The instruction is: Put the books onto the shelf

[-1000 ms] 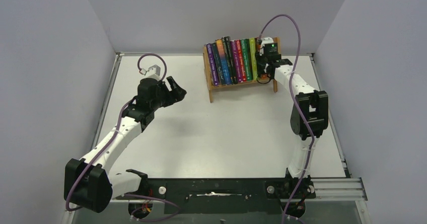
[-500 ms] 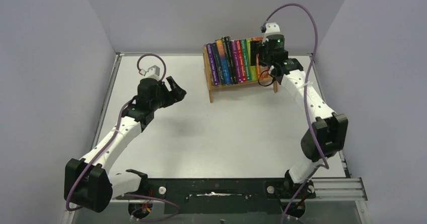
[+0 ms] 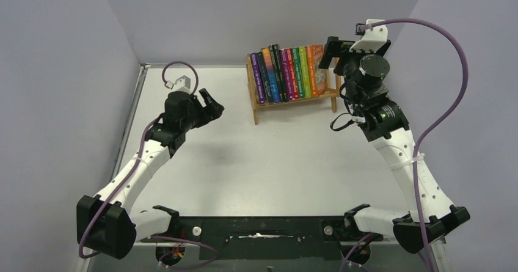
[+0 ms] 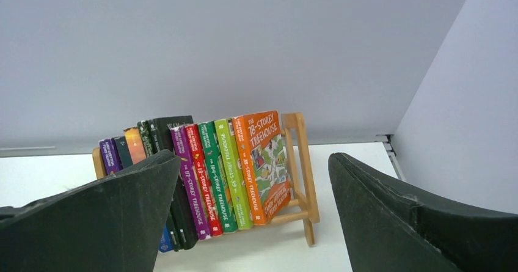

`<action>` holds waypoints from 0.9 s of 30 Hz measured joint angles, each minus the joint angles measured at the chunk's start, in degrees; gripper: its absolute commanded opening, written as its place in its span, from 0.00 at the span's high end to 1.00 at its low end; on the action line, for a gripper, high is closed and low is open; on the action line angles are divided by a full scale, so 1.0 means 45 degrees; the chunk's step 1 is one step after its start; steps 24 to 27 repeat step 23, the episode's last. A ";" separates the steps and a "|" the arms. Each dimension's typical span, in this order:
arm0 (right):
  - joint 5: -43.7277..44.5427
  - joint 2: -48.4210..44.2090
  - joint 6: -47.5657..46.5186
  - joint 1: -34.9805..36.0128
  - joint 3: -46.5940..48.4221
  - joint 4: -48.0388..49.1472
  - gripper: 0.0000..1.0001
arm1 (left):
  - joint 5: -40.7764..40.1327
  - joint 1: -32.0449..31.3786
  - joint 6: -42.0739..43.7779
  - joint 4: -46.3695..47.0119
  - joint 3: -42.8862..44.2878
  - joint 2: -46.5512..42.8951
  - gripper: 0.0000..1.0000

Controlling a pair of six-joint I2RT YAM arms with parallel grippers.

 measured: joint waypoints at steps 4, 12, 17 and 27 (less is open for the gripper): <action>0.0078 0.0063 0.0044 0.0005 -0.0102 -0.0204 0.02 | -0.0146 0.0000 -0.0063 -0.0189 0.0000 -0.0393 0.23; 0.0374 -0.0015 0.0131 0.0005 -0.0199 -0.0432 0.02 | -0.0398 0.0000 -0.0117 -0.0549 0.0000 -0.1069 0.23; 0.2477 -0.0355 0.0763 -0.0355 -0.0311 -0.0452 0.02 | -0.0500 0.0000 -0.0126 -0.0733 0.0000 -0.1141 0.23; 0.3852 -0.1064 0.0981 -0.1166 -0.0403 -0.0471 0.02 | -0.0539 0.0000 -0.0126 -0.0865 0.0000 -0.1243 0.22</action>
